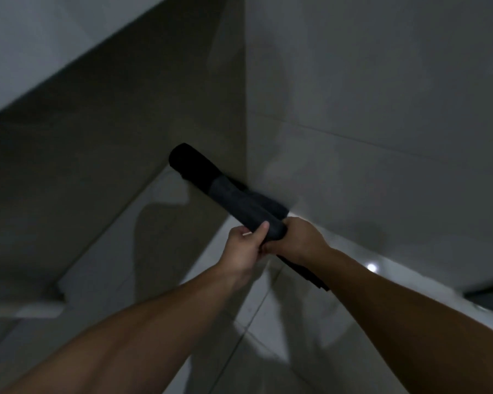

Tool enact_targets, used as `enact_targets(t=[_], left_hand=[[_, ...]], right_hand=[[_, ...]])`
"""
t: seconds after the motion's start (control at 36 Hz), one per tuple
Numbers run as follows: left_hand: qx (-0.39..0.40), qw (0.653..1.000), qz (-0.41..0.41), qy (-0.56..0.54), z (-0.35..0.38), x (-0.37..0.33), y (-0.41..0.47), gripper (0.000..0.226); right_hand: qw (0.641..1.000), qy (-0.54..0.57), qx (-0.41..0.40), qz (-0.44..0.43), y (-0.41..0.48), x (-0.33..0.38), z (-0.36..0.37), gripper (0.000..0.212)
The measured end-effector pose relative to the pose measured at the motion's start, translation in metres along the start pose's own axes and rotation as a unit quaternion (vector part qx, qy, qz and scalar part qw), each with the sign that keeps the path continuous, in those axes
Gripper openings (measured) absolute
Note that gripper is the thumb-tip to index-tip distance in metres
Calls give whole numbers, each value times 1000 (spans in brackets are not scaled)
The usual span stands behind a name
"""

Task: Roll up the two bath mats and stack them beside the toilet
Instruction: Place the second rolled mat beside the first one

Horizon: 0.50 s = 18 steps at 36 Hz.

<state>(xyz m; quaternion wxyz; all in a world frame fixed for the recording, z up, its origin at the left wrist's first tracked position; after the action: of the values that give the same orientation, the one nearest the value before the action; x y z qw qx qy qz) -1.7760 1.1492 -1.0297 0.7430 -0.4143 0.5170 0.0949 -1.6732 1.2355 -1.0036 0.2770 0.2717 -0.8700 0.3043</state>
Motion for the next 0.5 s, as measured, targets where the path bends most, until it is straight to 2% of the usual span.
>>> enact_targets(t=[0.11, 0.17, 0.22, 0.28, 0.39, 0.5], left_hand=[[-28, 998, 13, -60, -6, 4, 21, 62], [-59, 996, 37, -54, -14, 10, 36, 54], [-77, 994, 47, -58, -18, 15, 47, 49], [-93, 992, 51, -60, -23, 22, 57, 50], [-152, 985, 52, -60, -39, 29, 84, 41], [-218, 973, 64, -48, -50, 27, 105, 29]], right_hand=[[999, 31, 16, -35, 20, 8, 8, 28], [997, 48, 10, -53, 30, 6, 16, 35], [996, 54, 6, -75, 35, 2, 24, 60], [989, 68, 14, -133, 35, -2, 31, 71], [980, 35, 17, -195, 40, -16, 45, 59], [978, -67, 25, -194, 64, -33, 65, 54]])
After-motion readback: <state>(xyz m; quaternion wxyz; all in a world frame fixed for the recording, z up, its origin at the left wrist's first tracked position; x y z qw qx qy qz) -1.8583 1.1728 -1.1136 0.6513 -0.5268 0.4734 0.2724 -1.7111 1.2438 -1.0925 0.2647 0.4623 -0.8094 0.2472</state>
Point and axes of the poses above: each hand's wrist, its own y-axis towards the middle knuckle, its own z-axis out of the palm, x = y × z, the point moved 3 cm from there along y, towards the middle knuckle, and after that the axes turned 10 degrees about -y, right-handed, at the moved point
